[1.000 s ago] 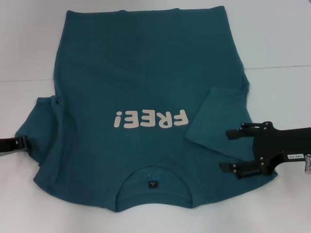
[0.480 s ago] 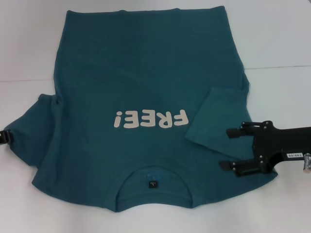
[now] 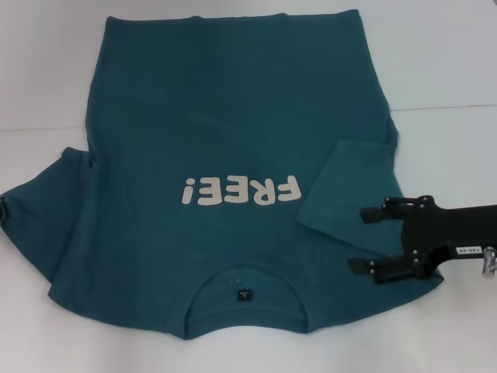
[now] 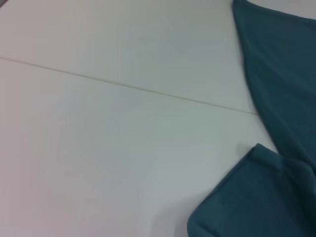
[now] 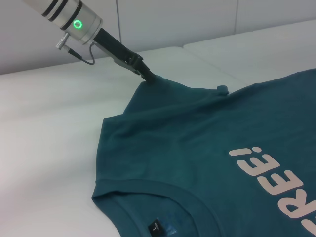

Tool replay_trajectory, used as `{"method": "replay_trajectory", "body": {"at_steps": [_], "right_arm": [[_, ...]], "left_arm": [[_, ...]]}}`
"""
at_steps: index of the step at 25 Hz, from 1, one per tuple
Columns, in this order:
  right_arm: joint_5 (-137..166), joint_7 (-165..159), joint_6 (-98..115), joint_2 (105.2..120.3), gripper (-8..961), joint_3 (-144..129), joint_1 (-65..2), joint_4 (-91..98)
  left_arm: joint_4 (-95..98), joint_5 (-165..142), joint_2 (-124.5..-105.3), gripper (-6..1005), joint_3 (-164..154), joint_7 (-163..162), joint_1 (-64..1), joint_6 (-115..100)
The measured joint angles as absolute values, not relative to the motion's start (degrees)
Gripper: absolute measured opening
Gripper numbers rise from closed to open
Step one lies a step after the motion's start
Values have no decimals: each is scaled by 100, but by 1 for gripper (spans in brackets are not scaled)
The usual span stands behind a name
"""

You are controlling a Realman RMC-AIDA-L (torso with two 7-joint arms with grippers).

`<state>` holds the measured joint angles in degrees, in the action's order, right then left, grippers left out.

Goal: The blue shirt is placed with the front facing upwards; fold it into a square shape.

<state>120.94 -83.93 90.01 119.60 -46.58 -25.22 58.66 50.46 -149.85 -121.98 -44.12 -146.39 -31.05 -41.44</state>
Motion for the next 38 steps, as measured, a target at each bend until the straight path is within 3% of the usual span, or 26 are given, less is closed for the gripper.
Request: {"method": "replay_trajectory", "body": {"at_steps": [18, 36, 38], "right_arm": [[12076, -8346, 8920, 11971, 925, -4665, -2566, 5729], [12080, -8377, 8885, 11971, 925, -4667, -2611, 5730], [12085, -8384, 8885, 11971, 925, -4667, -2609, 5731]], "left_arm": [[4601, -14995, -12020, 93, -4389, -14624, -3239, -3466], [4708, -14967, -12037, 97, -4444, -14555, -3283, -3681], [4729, -14951, -12038, 151, -4423, -14575, -3272, -3683]]}}
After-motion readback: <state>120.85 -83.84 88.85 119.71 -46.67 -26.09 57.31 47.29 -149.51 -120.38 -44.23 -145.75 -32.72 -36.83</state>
